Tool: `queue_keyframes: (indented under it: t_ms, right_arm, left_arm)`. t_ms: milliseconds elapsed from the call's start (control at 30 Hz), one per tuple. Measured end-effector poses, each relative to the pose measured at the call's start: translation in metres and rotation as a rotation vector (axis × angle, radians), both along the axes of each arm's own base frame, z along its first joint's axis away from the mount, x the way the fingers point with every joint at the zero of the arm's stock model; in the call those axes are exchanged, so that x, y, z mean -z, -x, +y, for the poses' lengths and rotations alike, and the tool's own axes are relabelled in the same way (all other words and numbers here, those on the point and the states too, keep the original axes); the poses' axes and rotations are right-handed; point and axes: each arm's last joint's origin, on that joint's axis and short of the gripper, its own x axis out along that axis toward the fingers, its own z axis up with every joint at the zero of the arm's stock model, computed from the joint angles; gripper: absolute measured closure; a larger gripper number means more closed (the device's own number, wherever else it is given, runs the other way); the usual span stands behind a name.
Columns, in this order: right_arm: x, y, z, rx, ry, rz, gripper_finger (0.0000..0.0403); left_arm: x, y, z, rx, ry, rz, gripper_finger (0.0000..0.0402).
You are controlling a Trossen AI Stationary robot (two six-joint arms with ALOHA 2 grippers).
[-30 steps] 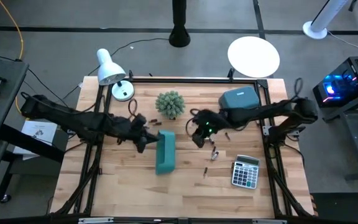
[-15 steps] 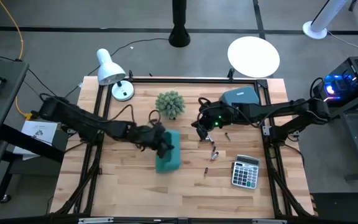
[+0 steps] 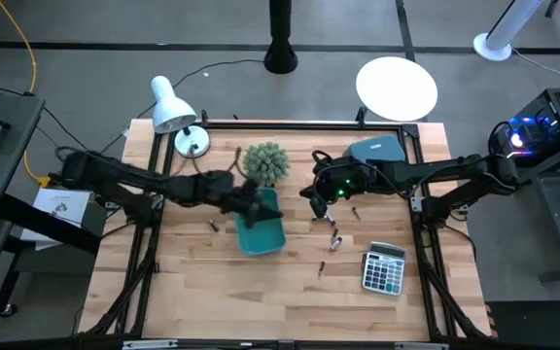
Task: Sort batteries
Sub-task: Put the black battery into the green bin
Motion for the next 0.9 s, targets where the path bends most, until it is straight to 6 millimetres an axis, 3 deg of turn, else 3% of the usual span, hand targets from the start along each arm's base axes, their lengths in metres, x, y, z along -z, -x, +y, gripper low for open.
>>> queue_keyframes:
  t_ms: [167,333,467,733,900]
  right_arm:
    - [0.0,0.0,0.0,-0.004,0.005,-0.001,0.0403]
    - [-0.001,0.0,0.0,-0.009,0.005,-0.004,0.0403]
    - [-0.001,0.0,0.0,-0.008,0.004,-0.004,0.0403]
    - [0.0,0.0,0.0,0.006,-0.018,-0.004,0.0403]
    - [-0.001,0.0,0.0,0.007,-0.019,-0.005,0.0403]
  left_arm:
    - [-0.019,0.064,-0.028,0.043,-0.142,0.24,0.0401]
    - [-0.012,0.114,-0.049,0.121,-0.342,0.471,0.04]
    - [-0.007,0.114,-0.045,0.096,-0.541,0.501,0.0379]
    - [0.036,0.104,-0.03,0.478,-0.891,0.836,0.0256]
    - [0.058,0.087,-0.029,0.652,-1.015,0.853,0.0196]
